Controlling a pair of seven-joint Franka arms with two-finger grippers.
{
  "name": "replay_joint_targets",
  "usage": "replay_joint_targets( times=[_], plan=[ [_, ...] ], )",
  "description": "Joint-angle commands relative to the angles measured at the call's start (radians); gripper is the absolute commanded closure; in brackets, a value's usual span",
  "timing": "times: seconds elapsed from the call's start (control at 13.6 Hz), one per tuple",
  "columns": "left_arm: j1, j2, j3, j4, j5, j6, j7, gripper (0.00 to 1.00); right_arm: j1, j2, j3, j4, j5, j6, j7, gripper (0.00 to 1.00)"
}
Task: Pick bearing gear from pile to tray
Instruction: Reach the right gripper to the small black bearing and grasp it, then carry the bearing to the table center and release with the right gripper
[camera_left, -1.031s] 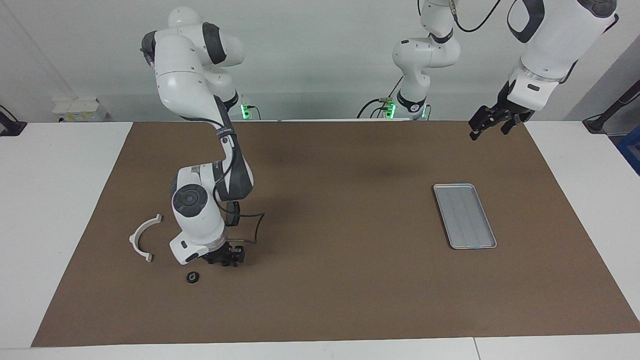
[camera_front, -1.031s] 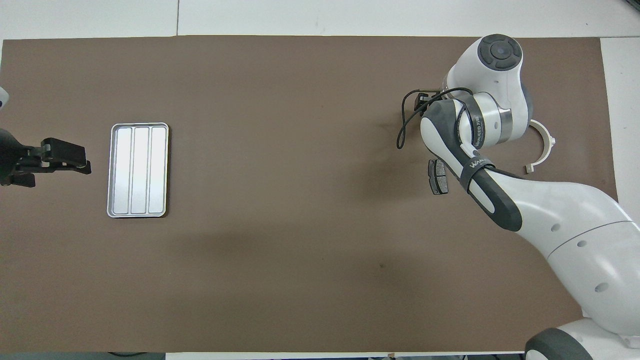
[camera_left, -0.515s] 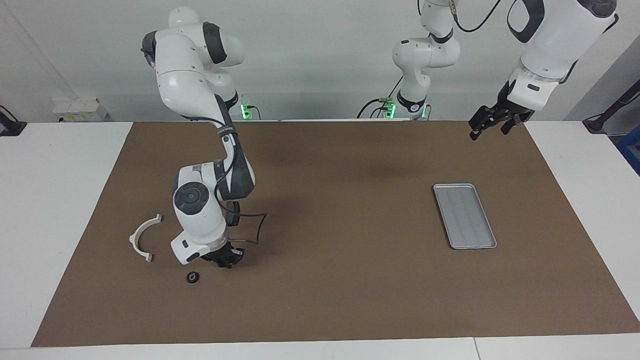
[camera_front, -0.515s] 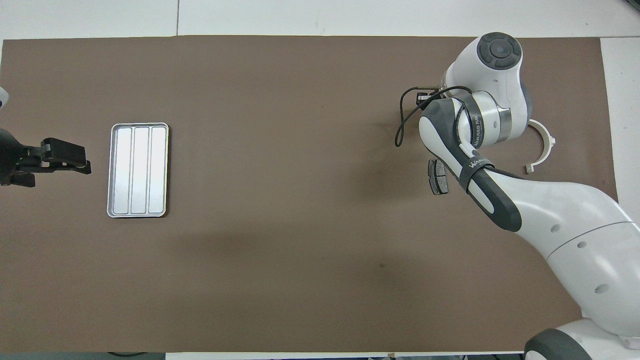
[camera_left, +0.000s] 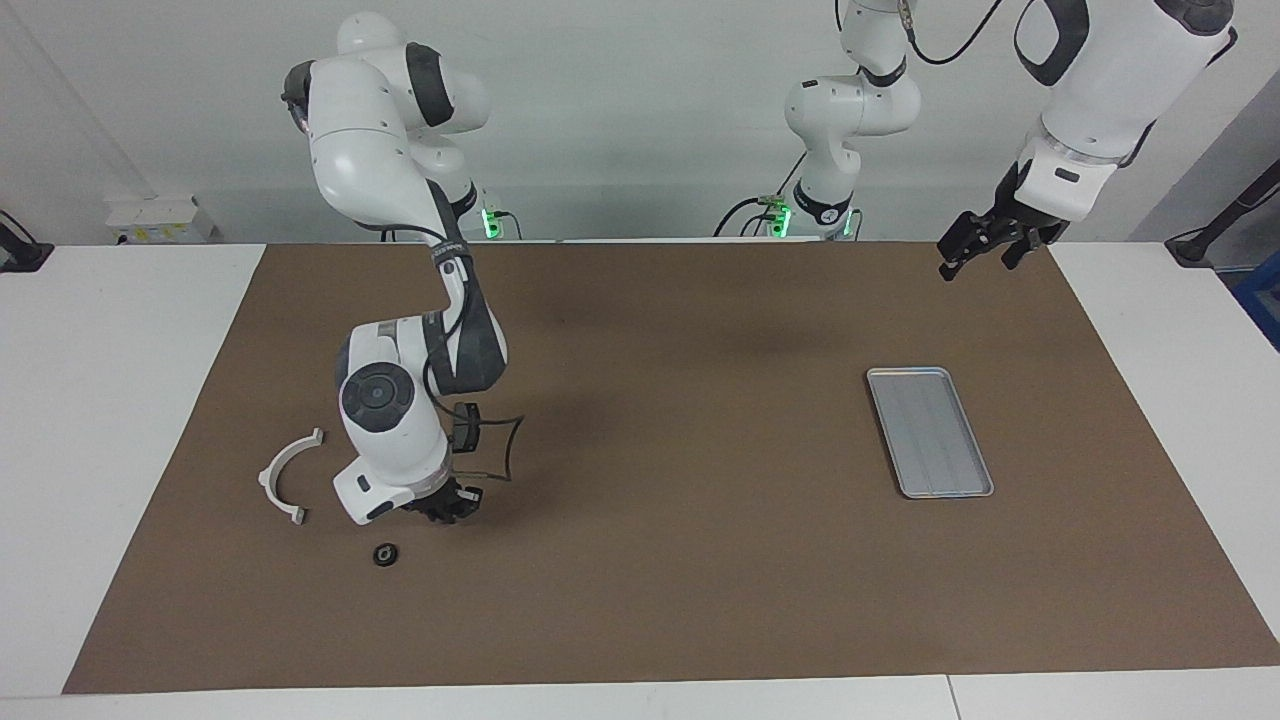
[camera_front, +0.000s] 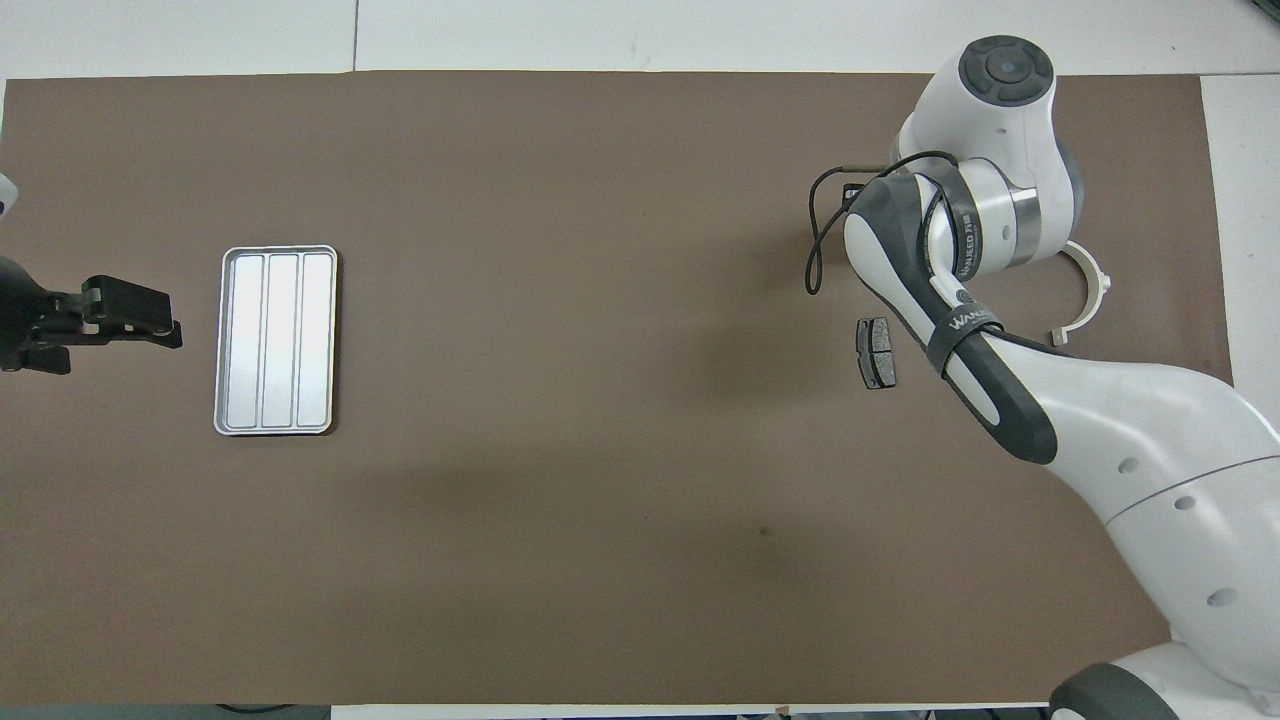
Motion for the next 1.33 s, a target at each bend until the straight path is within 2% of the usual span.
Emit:
replay_joint_targets(
  times=[0.0, 0.22, 0.37, 0.52, 0.74, 0.96, 1.25],
  plan=[
    [0.006, -0.015, -0.004, -0.004, -0.005, -0.017, 0.004, 0.00, 0.064, -0.068, 0.028, 0.096, 0.039, -0.204, 0.053, 1.00],
    [0.006, -0.015, -0.004, -0.004, -0.005, -0.017, 0.004, 0.00, 0.197, -0.065, 0.036, 0.226, 0.096, -0.318, 0.357, 1.00],
    [0.006, -0.015, -0.004, -0.004, -0.005, -0.017, 0.004, 0.00, 0.290, -0.062, 0.037, 0.242, 0.131, -0.289, 0.581, 1.00],
    [0.006, -0.015, -0.004, -0.004, -0.005, -0.017, 0.004, 0.00, 0.362, -0.064, 0.036, 0.242, 0.163, -0.236, 0.709, 1.00],
    [0.006, -0.015, -0.004, -0.004, -0.005, -0.017, 0.004, 0.00, 0.457, -0.035, 0.034, 0.228, 0.154, -0.164, 0.815, 1.00],
    [0.006, -0.015, -0.004, -0.004, -0.007, -0.017, 0.004, 0.00, 0.525, 0.059, 0.033, 0.222, 0.087, -0.053, 0.895, 1.00],
    [0.006, -0.015, -0.004, -0.004, -0.005, -0.017, 0.004, 0.00, 0.528, 0.122, 0.031, 0.166, 0.070, 0.106, 0.920, 1.00]
  ],
)
